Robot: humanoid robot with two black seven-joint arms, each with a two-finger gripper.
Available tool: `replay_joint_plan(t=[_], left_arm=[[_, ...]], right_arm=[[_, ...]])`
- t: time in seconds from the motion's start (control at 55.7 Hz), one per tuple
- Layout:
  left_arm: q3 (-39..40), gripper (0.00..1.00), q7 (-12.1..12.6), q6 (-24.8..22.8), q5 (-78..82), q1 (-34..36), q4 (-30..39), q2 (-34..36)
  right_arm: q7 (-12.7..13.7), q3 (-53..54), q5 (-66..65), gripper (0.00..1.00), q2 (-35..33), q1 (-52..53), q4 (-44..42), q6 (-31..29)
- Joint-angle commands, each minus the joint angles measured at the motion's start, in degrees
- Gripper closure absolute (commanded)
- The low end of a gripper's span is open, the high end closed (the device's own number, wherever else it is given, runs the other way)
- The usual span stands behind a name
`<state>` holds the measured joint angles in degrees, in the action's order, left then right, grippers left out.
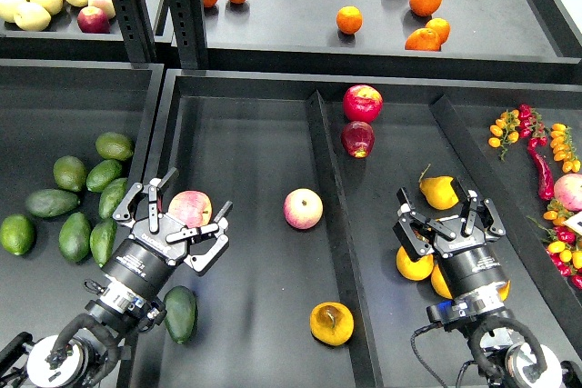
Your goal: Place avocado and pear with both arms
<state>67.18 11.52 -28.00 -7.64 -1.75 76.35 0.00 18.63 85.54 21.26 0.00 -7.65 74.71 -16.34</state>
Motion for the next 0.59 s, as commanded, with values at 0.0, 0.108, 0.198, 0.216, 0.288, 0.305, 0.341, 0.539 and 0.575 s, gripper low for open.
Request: replay_joint_plan(t=[0.0, 0.108, 0.198, 0.216, 0.288, 0.305, 0.341, 0.539, 0.575], left_arm=[[0.0, 0.01, 0.3, 0.0, 0.0, 0.2, 0.5, 0.0], [0.1, 0.01, 0.9, 0.0, 0.0, 0.5, 0.4, 0.0], [0.3, 0.01, 1.0, 0.0, 0.0, 1.0, -0.7, 0.0], [0.2, 0.01, 1.0, 0.0, 0.0, 0.9, -0.9, 0.0], [0.1, 0.00, 0.9, 0.0, -0.1, 0.2, -1.6, 0.0], [0.1, 0.00, 0.9, 0.0, -0.1, 0.2, -1.7, 0.0], [0.1, 0.00, 0.9, 0.0, -0.1, 0.2, -2.0, 0.0], [1.1, 0.01, 1.0, 0.0, 0.0, 0.1, -3.0, 0.0], [1.0, 0.01, 1.0, 0.0, 0.0, -0.1, -3.1, 0.0]], right_arm=[[0.0, -0.2, 0.0, 0.00, 0.0, 0.0, 0.1, 0.0], [0.1, -0.1, 0.0, 0.00, 0.0, 0.0, 0.0, 0.0], [0.1, -0.1, 0.0, 0.00, 0.0, 0.0, 0.1, 0.0], [0.1, -0.1, 0.0, 0.00, 0.0, 0.0, 0.1, 0.0], [0.1, 0.0, -0.1, 0.00, 0.0, 0.0, 0.0, 0.0], [0.1, 0.0, -0.1, 0.00, 0.0, 0.0, 0.0, 0.0], [0.1, 0.0, -0.1, 0.00, 0.0, -0.1, 0.0, 0.0], [0.1, -0.3, -0.1, 0.00, 0.0, -0.1, 0.0, 0.0], [0.1, -0.3, -0.1, 0.00, 0.0, -0.1, 0.0, 0.1]])
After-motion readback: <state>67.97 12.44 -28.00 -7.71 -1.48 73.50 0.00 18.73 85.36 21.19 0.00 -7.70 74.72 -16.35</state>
